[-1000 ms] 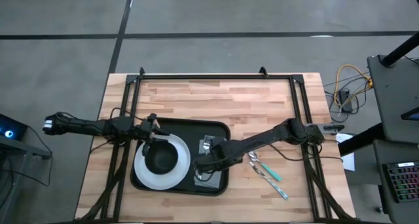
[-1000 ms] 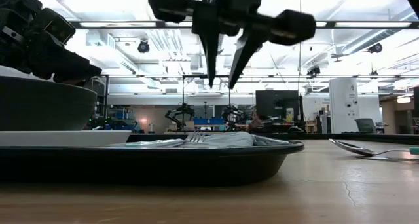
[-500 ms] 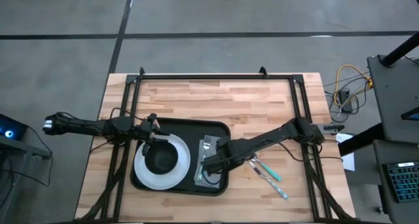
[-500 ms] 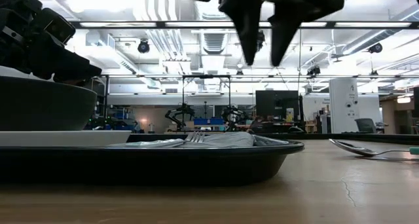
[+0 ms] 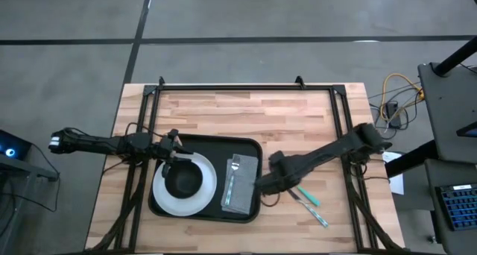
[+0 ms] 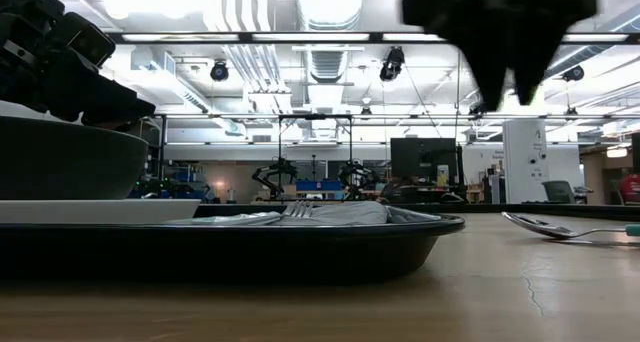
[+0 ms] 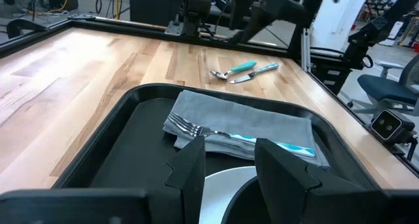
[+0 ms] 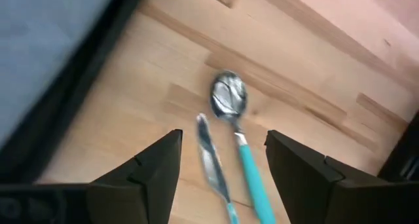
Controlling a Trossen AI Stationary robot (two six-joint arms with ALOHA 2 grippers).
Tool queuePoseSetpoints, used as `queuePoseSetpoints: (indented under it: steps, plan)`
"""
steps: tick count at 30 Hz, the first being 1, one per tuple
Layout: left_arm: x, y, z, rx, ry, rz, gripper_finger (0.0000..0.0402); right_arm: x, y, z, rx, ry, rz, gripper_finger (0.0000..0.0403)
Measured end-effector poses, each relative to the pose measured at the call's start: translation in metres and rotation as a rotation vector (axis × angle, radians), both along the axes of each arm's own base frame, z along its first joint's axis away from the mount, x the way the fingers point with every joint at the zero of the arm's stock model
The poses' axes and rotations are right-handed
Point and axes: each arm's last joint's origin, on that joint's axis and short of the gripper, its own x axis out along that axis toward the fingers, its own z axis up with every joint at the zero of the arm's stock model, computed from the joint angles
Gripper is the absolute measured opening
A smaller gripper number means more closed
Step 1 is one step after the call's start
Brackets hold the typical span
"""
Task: Set up tray
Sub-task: Adjust the white fork
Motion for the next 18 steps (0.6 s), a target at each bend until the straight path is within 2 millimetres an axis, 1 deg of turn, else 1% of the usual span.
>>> queuePoseSetpoints:
  steps: [4, 10, 14, 18]
  plan:
    - [0.000, 0.000, 0.000, 0.000, 0.000, -0.001, 0.0115, -0.033, -0.002, -0.005, 0.020, -0.059, 0.002, 0.0212]
    - [0.000, 0.000, 0.000, 0.000, 0.000, 0.000, 0.0115, -0.069, -0.002, -0.017, 0.130, -0.276, 0.054, 0.0212]
    - [0.000, 0.000, 0.000, 0.000, 0.000, 0.000, 0.0115, -0.091, -0.009, -0.025, 0.141, -0.289, 0.015, 0.0211]
    - [0.000, 0.000, 0.000, 0.000, 0.000, 0.000, 0.0115, -0.105, -0.011, -0.028, 0.145, -0.281, 0.036, 0.0210]
